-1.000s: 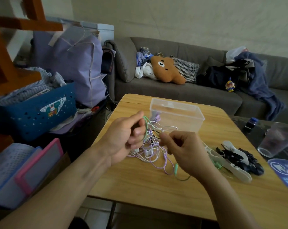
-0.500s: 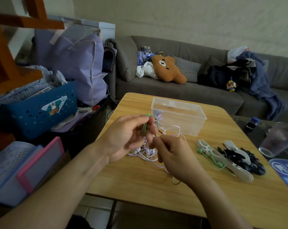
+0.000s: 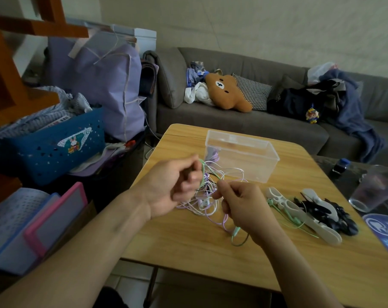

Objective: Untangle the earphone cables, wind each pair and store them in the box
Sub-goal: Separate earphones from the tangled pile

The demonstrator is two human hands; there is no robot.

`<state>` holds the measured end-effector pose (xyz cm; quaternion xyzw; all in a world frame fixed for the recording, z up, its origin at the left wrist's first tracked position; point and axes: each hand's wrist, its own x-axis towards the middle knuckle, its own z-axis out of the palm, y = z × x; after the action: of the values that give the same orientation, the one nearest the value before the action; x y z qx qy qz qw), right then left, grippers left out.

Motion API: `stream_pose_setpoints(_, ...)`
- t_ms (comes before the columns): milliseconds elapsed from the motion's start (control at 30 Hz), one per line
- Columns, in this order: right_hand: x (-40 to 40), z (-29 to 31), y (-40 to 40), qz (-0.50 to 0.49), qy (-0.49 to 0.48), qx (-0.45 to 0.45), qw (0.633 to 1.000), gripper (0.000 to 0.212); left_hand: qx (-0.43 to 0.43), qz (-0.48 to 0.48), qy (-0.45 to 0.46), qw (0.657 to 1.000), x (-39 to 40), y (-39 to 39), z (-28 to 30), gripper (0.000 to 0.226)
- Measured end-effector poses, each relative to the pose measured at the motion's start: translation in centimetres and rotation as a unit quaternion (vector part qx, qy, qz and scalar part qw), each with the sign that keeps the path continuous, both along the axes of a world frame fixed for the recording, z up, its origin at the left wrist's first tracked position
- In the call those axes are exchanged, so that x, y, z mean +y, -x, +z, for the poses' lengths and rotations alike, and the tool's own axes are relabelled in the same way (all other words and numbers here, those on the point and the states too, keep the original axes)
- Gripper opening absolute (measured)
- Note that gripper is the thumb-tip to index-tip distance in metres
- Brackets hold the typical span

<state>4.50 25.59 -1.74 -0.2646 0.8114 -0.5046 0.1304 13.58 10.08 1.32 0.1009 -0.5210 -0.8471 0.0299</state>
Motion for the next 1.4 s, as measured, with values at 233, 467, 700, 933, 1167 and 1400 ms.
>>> stream_pose_setpoints(233, -0.5, 0.1, -1.3, 0.135, 0.047, -0.208, 0.968, 0.032, 0.047, 0.158, 0.143, 0.976, -0.3, 0.6, -0.6, 0.043)
stream_pose_setpoints(467, -0.2, 1.1, -1.3, 0.207, 0.068, -0.222, 0.95, 0.03, 0.039, 0.019, 0.393, 0.918, 1.1, -0.1, -1.1, 0.048)
stream_pose_setpoints(700, 0.3, 1.8, -0.3, 0.085, 0.122, -0.235, 0.961, 0.037, 0.032, 0.031, 0.535, 0.844, 1.8, -0.1, -0.9, 0.061)
stream_pose_setpoints(933, 0.6, 1.2, 0.8, 0.029, 0.15, -0.247, 0.957, 0.034, 0.032, 0.05, 0.334, 0.941, 1.6, 0.3, -0.7, 0.041)
stream_pose_setpoints(1167, -0.2, 0.5, -0.4, 0.094, 0.096, -0.241, 0.961, 0.037, 0.116, 0.085, -0.019, 0.989, 0.8, 0.3, 0.2, 0.03)
stream_pose_setpoints(1400, -0.5, 0.3, -1.5, 0.186, 0.05, -0.251, 0.949, 0.035, 0.152, 0.205, 0.269, 0.929, 0.3, 0.6, -0.8, 0.03)
